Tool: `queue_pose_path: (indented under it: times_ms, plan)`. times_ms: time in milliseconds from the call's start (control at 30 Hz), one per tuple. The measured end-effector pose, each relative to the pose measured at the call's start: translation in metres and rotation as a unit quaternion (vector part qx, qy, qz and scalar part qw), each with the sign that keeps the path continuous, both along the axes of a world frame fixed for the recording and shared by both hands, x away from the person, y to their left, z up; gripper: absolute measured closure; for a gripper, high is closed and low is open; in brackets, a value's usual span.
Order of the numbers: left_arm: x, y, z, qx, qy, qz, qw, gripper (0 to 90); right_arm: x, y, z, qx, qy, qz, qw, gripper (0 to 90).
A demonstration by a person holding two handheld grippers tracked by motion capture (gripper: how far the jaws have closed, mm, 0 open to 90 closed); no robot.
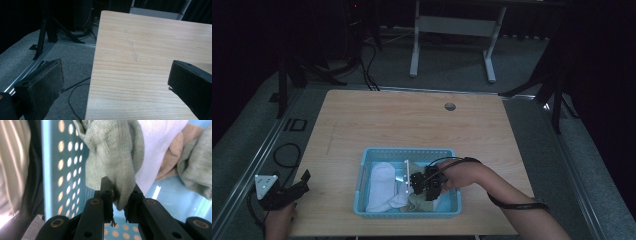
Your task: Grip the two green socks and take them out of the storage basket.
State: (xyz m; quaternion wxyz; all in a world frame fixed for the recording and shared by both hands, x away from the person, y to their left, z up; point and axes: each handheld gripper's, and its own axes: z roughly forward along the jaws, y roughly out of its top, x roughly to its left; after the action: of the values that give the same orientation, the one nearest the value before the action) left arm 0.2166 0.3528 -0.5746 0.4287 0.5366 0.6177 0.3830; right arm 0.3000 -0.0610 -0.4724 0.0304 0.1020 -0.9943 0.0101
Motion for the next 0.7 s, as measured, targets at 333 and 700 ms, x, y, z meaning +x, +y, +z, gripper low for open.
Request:
queue_pose_path:
  times_ms: [333, 700]
  plan:
    - [0.000, 0.000, 0.000, 0.000, 0.000, 0.001, 1.0000, 0.7, 0.005, -0.010, 0.038, 0.011, -0.047, -0.015, 0.9987, 79.7]
    - [0.000, 0.000, 0.000, 0.000, 0.000, 0.001, 1.0000, 0.7, 0.010, -0.033, 0.076, 0.029, -0.053, -0.040, 0.9974, 79.7]
